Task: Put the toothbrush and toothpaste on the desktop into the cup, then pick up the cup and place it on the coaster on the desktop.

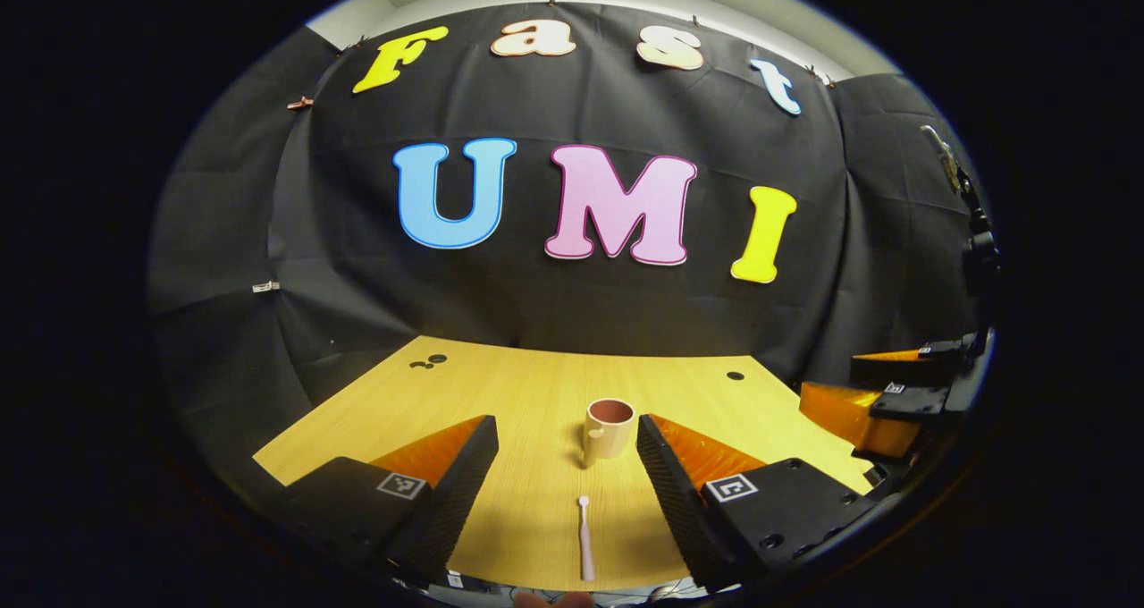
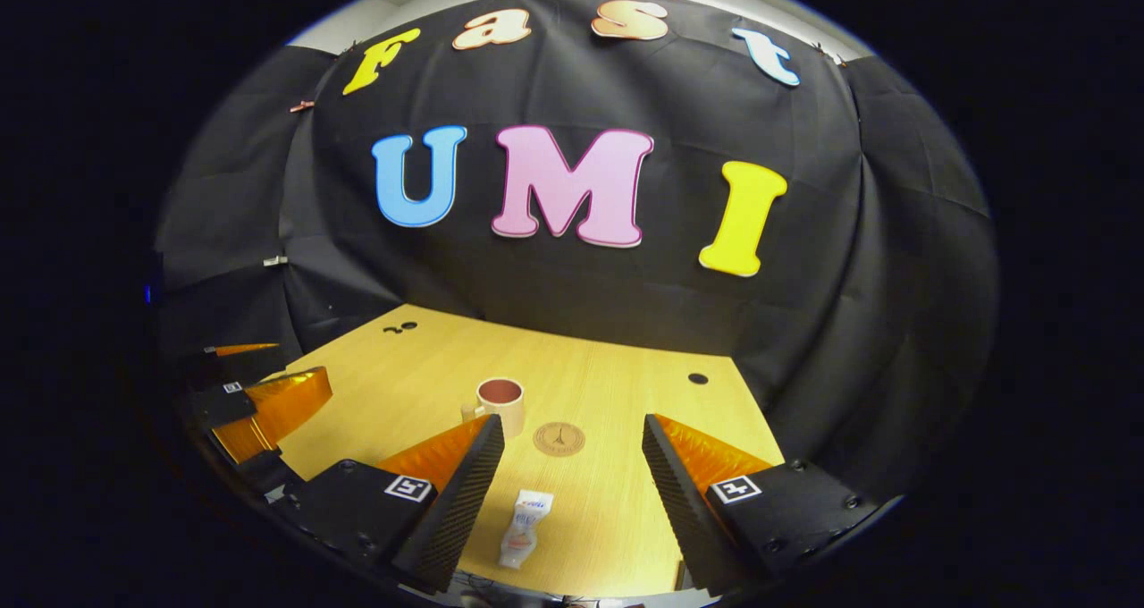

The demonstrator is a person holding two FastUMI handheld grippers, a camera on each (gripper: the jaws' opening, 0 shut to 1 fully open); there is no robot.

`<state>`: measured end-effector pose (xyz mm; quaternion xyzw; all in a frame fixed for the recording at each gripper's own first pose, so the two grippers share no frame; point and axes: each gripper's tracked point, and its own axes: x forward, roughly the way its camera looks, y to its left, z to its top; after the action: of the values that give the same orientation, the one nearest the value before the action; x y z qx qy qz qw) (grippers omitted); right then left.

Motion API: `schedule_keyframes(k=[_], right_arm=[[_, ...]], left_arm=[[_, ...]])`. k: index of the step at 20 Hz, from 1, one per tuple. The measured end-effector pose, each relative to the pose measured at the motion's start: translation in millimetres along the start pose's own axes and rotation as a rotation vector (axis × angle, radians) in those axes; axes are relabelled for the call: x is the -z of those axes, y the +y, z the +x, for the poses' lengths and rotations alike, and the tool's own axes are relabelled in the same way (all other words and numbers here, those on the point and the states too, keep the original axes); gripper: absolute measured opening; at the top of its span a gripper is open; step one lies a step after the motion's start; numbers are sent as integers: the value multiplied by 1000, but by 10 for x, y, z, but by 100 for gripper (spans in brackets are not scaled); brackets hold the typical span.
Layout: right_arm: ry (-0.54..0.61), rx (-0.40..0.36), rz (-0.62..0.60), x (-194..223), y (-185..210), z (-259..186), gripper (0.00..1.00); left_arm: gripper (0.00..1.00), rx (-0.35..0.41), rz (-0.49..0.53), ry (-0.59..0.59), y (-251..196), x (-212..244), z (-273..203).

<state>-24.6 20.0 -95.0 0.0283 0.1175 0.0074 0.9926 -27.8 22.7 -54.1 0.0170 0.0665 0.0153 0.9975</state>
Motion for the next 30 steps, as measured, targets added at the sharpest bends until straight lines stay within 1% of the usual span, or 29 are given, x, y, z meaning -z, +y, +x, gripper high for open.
schedule_keyframes(k=[3,10,16,19,24,28,30], right_arm=[[107,-10,-1,393,118,55,96],[304,-45,29,1148,384,251,96],[489,-42,49,1812,493,452,96],[552,-41,51,2006,557,612,96],[623,-17,1,2172,588,854,96],[686,7,-41,2332,594,946,96],[713,5,-44,2392,617,954,96]], left_arm=[[97,-3,6,23,99,107,-40],[97,-9,20,75,321,372,-106],[97,-20,10,121,438,576,-121],[98,-24,7,136,479,650,-110],[98,-32,6,155,564,716,-66],[98,-37,-2,164,593,739,-28],[98,-39,-5,166,601,744,-10]])
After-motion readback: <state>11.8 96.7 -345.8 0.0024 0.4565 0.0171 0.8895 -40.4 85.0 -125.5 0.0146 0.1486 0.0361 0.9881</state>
